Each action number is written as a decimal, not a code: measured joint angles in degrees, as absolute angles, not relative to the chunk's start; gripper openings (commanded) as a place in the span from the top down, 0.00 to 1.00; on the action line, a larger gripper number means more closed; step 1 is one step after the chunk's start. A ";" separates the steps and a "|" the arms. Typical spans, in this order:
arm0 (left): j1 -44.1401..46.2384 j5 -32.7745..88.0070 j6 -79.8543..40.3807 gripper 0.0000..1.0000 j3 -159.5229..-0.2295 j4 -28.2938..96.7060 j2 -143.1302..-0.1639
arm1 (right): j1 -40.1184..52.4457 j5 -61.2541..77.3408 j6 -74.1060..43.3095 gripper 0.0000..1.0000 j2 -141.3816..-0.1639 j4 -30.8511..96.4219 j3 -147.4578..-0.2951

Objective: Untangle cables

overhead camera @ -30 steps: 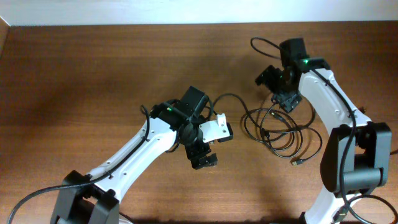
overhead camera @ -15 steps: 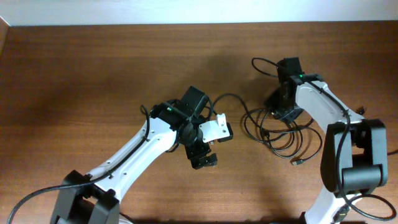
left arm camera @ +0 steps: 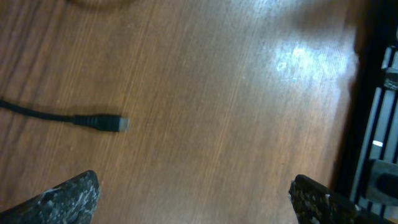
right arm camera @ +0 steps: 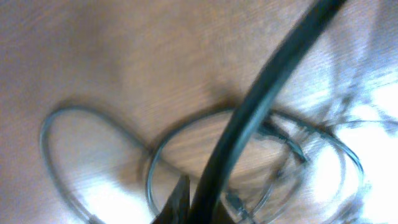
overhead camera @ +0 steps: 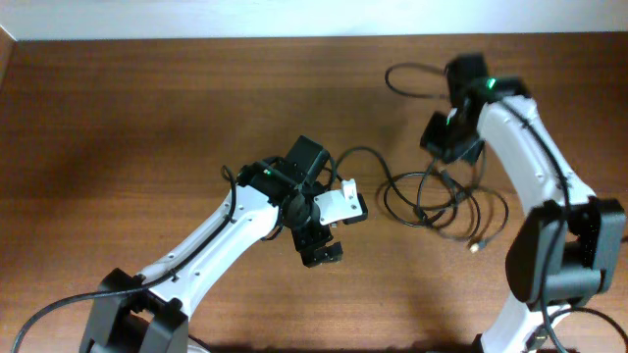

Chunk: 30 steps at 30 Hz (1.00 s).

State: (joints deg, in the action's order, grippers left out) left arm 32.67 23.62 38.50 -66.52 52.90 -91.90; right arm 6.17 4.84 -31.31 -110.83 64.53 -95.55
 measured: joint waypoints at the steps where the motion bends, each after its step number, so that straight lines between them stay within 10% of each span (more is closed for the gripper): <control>1: 32.67 23.64 38.52 0.01 -66.52 52.90 -91.90 | 6.28 4.91 -27.92 0.96 -110.63 68.66 -101.82; 14: 32.67 23.55 38.52 0.01 -66.52 52.69 -91.88 | 20.86 3.11 -8.49 0.96 -107.33 96.97 -158.56; 30: 32.67 39.53 38.37 0.01 -66.52 52.66 -91.90 | 21.10 7.27 -7.01 0.96 -83.70 96.51 -164.20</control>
State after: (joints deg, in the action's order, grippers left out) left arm 32.67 39.53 38.37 -66.52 52.66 -91.90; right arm 21.10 7.27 -7.01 -83.70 96.51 -164.20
